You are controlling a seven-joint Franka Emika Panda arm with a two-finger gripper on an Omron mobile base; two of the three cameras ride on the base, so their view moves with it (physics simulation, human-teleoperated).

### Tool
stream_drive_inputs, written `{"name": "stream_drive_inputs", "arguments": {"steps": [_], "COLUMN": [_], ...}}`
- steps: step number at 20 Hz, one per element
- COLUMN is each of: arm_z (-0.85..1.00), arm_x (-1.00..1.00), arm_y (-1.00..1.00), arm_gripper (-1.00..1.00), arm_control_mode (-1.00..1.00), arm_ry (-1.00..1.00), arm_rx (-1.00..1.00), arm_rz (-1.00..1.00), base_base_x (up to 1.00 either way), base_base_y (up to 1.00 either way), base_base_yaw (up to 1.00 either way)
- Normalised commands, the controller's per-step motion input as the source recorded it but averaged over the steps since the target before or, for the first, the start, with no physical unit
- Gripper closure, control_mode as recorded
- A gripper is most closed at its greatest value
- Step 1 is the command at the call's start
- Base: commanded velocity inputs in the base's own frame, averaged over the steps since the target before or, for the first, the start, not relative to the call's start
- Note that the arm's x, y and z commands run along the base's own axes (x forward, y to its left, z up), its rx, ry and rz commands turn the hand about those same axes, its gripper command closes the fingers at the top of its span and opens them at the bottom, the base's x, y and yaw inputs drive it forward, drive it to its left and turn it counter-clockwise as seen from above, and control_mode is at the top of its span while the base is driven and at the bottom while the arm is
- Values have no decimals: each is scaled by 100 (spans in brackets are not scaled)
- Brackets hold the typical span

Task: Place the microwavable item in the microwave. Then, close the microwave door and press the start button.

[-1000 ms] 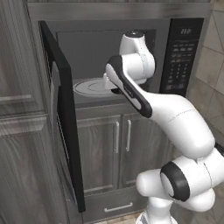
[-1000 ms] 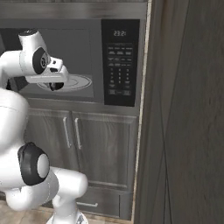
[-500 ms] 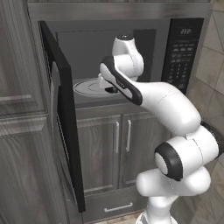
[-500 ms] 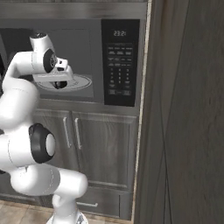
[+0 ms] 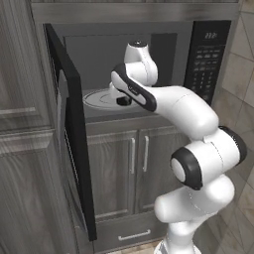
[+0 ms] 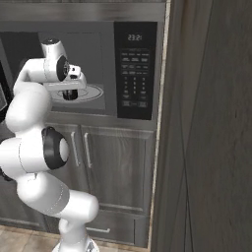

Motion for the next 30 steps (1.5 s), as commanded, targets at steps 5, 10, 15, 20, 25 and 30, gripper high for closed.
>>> {"name": "stream_drive_inputs", "arguments": {"steps": [5,10,15,20,25,30], "arm_z": [-2,-16,-28,-39,-29,-3], "arm_x": [34,27,30,38,15,-36], "arm_y": [8,4,6,13,7,2], "arm_gripper": [100,100,100,-100,-100,-100], "arm_control_mode": [-100,-100,-100,-100,-100,-100], "arm_ry": [0,0,-1,-4,-8,-9], "arm_rx": [0,0,0,0,0,0], "arm_rz": [1,2,4,6,9,9], "base_base_x": [0,0,0,0,0,0], "base_base_y": [0,0,0,0,0,0], "base_base_yaw": [0,0,0,0,0,0]}}
